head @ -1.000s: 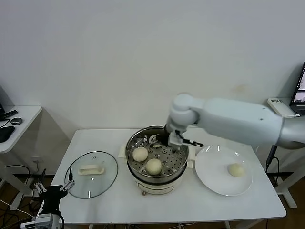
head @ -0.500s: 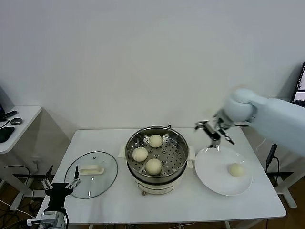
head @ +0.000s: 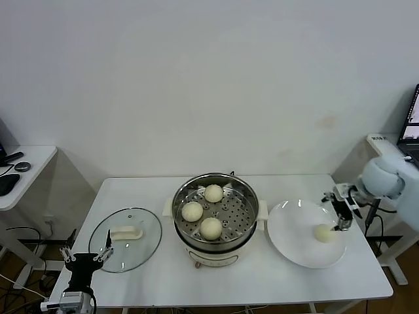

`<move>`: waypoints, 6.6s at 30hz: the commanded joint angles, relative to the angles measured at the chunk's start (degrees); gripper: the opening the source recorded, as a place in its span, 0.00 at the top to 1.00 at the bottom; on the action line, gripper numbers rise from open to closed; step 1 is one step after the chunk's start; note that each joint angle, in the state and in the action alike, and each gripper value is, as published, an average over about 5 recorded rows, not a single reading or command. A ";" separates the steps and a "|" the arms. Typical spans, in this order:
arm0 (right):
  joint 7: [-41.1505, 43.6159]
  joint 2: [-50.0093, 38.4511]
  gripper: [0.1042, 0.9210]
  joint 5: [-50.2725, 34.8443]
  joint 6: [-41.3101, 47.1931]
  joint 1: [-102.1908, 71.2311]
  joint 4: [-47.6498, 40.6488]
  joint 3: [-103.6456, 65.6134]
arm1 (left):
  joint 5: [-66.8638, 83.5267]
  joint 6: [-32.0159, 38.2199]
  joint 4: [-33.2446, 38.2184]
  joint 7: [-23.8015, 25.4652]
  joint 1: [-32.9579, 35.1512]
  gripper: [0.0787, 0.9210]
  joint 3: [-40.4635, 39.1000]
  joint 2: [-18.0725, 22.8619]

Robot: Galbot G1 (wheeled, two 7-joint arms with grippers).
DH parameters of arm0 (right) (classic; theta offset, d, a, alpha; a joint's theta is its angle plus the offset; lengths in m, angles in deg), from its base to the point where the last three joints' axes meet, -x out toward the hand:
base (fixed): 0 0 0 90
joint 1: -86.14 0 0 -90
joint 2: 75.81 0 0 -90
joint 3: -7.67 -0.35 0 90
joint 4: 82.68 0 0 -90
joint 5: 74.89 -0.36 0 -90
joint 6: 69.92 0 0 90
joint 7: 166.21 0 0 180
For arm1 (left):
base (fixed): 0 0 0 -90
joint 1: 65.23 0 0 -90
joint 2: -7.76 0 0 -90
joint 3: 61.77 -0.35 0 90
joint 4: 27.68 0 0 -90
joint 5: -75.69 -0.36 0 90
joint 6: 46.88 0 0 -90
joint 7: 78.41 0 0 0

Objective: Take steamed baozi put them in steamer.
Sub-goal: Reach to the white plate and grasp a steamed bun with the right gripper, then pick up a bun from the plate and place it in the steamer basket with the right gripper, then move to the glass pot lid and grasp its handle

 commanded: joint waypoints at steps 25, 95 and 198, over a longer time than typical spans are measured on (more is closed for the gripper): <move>-1.84 16.47 0.12 15.81 -6.30 -13.37 -22.69 -13.00 | -0.24 -0.16 -0.87 -0.16 -0.02 0.12 0.39 0.32; -16.62 35.75 0.59 -29.59 33.21 30.30 0.31 39.49 | 1.52 -0.28 -0.64 -0.07 -1.61 0.12 1.43 -0.10; -51.75 65.63 0.12 -11.52 -20.32 -97.59 27.11 -93.61 | -72.45 10.40 -41.57 -0.07 -29.90 0.12 -8.19 -8.09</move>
